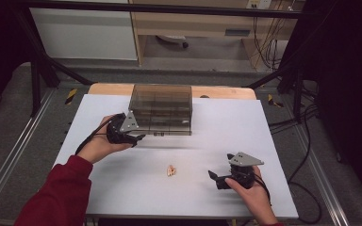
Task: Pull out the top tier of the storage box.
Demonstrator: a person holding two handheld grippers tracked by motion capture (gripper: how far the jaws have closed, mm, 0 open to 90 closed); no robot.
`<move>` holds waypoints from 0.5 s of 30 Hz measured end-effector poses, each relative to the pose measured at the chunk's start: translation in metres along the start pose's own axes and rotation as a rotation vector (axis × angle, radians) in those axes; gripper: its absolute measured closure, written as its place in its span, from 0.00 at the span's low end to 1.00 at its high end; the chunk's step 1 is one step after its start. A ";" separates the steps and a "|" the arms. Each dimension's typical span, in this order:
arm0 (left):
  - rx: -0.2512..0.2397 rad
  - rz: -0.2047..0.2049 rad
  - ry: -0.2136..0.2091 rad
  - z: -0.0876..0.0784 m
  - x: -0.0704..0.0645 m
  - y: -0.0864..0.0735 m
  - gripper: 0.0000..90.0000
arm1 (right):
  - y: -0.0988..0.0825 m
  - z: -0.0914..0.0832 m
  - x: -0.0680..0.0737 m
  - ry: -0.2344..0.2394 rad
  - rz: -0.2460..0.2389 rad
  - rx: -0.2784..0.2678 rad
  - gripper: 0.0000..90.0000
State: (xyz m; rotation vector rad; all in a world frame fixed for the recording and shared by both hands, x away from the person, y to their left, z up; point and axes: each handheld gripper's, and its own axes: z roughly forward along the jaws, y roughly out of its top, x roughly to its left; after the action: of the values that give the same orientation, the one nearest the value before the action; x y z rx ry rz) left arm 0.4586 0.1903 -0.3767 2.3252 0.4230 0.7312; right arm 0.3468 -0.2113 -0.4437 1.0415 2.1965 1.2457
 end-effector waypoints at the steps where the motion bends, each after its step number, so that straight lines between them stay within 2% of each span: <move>1: -0.017 -0.026 0.003 -0.001 0.000 0.001 0.32 | 0.000 0.000 0.000 0.000 -0.001 0.000 0.03; 4: -0.049 -0.098 0.026 -0.009 0.000 0.002 0.26 | 0.000 0.000 0.000 0.000 -0.003 0.000 0.03; 6: -0.069 -0.185 0.049 -0.015 0.000 0.000 0.21 | 0.000 0.000 0.000 0.002 -0.002 -0.004 0.04; 8: -0.103 -0.241 0.058 -0.022 -0.002 -0.004 0.18 | 0.000 -0.001 0.001 0.004 -0.004 -0.006 0.04; 10: -0.118 -0.258 0.089 -0.026 -0.006 -0.009 0.17 | 0.000 -0.001 0.001 0.002 -0.003 -0.004 0.04; 13: -0.098 -0.276 0.095 -0.030 -0.010 -0.014 0.15 | 0.000 0.000 0.001 -0.003 -0.001 -0.002 0.04; 15: -0.105 -0.312 0.096 -0.034 -0.013 -0.018 0.15 | 0.002 -0.001 0.001 -0.011 -0.005 -0.016 0.04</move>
State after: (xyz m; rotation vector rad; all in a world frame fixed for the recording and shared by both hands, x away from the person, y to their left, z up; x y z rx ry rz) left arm 0.4258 0.2138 -0.3724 2.0677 0.7529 0.6948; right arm 0.3459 -0.2103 -0.4412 1.0340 2.1761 1.2506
